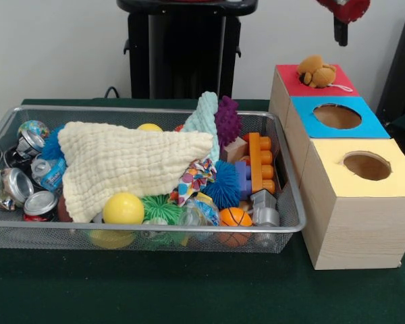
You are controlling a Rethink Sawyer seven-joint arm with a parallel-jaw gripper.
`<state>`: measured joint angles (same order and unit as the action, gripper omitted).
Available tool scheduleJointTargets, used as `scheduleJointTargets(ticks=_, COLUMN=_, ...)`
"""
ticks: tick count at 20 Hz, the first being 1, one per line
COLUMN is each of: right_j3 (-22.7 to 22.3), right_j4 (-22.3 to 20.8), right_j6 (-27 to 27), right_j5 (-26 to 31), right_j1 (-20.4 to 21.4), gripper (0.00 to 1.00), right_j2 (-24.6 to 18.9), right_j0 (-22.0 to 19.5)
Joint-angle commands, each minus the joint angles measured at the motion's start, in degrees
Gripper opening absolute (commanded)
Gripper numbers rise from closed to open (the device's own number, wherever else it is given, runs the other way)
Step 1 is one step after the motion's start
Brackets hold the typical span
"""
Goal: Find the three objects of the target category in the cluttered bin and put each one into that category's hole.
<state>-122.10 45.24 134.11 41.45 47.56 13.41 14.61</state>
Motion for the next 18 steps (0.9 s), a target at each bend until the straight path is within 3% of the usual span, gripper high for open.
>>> scheduleJointTargets(ticks=1, right_j3=-3.6, right_j4=1.3, right_j6=8.3, right_j5=-12.5, right_j1=-5.4, gripper=0.00, right_j2=-4.1, right_j0=-1.2)
scheduleJointTargets(ticks=6, right_j3=2.8, right_j4=-7.7, right_j6=13.8, right_j5=-9.4, right_j1=-8.8, gripper=0.00, right_j2=4.9, right_j0=3.9)
scheduleJointTargets(ticks=14, right_j3=0.9, right_j4=-4.0, right_j6=13.1, right_j5=-14.6, right_j1=-9.3, gripper=0.00, right_j2=1.7, right_j0=3.9)
scheduleJointTargets(ticks=18, right_j3=0.8, right_j4=-3.1, right_j6=13.7, right_j5=-14.0, right_j1=-9.3, gripper=0.00, right_j2=0.9, right_j0=3.9)
